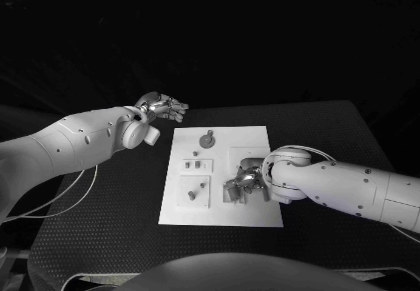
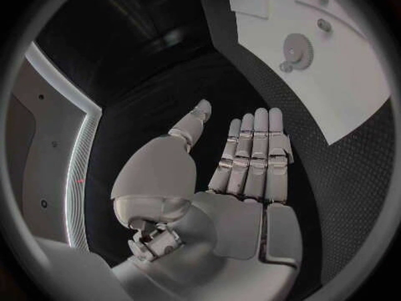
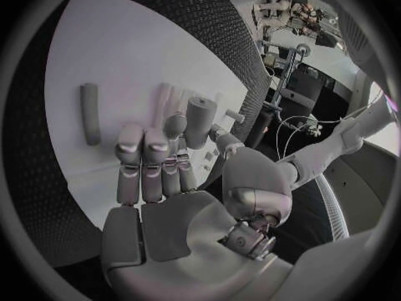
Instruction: Assemble the parts on the task board
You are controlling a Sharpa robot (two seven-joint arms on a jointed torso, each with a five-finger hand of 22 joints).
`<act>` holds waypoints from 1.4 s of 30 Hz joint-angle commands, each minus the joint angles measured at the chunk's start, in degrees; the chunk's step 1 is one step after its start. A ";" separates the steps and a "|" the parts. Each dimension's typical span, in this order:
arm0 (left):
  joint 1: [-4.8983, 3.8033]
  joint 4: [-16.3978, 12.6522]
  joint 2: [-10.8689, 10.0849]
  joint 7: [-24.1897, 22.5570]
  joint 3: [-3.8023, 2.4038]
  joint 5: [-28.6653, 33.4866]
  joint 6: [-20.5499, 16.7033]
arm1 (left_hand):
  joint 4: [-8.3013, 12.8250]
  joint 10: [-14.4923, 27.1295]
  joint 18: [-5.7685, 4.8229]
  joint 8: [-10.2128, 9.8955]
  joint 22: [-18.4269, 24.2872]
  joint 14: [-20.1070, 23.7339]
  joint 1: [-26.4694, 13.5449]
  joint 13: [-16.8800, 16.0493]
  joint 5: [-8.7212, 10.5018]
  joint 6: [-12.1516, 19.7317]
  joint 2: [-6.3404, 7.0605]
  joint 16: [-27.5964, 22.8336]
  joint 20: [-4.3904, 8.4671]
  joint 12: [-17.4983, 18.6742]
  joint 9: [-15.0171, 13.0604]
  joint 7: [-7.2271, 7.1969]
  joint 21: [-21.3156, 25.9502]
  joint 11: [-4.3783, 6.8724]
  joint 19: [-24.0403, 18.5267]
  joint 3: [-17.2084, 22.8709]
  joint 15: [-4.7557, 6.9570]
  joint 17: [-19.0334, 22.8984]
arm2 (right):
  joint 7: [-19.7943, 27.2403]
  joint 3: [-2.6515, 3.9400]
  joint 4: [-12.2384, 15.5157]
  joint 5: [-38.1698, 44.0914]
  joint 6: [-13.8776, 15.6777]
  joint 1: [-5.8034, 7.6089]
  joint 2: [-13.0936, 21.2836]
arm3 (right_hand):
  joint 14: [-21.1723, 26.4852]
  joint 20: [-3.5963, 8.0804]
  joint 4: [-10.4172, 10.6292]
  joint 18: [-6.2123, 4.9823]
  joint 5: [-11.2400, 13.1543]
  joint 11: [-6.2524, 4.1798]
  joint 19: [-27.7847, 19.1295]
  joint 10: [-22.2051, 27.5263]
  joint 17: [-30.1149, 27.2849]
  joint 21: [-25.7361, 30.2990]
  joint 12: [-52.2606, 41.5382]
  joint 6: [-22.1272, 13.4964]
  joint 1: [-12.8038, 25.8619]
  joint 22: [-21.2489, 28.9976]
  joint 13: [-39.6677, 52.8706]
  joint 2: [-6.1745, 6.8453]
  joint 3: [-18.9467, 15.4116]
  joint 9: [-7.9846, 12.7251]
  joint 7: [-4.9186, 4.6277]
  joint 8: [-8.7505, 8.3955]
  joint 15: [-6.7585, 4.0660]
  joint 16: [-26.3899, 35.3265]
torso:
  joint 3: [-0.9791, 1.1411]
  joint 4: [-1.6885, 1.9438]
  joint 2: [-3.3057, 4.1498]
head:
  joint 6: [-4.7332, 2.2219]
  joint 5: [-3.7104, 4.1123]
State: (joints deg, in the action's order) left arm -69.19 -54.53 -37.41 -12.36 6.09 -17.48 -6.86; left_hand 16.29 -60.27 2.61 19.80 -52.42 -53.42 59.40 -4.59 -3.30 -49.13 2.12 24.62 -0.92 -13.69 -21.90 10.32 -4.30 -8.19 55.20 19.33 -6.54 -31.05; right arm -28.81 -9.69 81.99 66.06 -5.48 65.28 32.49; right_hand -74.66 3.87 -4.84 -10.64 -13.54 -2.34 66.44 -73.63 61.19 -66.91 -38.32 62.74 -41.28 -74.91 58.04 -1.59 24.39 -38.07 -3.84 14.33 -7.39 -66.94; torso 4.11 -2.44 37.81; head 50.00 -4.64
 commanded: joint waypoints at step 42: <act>-0.05 0.04 0.14 0.02 -0.02 0.21 0.71 | 0.01 0.03 1.07 -0.19 -0.11 -0.40 -1.13 0.15 0.15 0.26 -0.14 -0.48 -0.01 -0.31 0.11 -0.08 -0.12 -0.09 0.13 -0.18 -0.12 -0.27 | 0.11 -0.10 -1.95 1.55 1.48 -0.59 -0.86 | 0.15 1.18 0.03 -4.36 -0.06 -0.09 0.32 -0.13 0.51 0.11 0.43 -0.24 7.00 -0.75 0.48 5.61 10.25 -0.65 -0.05 -0.03 -0.75 0.66 | -0.01 -0.06 0.04 | 0.00 -0.29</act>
State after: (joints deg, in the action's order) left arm -69.19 -54.44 -37.36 -12.04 6.10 -17.48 -6.79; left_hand 16.29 -60.27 2.61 19.80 -52.45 -53.42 58.75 -4.50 -3.30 -49.13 1.92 24.39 -0.92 -13.69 -21.86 10.32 -4.30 -8.19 55.20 19.33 -6.54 -31.26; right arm -27.71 -9.68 80.49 66.28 -4.94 64.83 31.54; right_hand -74.48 4.71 -5.05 -10.64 -13.53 -2.33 66.83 -73.64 61.65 -66.91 -38.10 62.74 -34.24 -74.91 58.43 3.57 34.70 -38.68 -3.83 14.48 -7.88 -66.51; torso 4.10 -2.49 37.87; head 50.00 -4.94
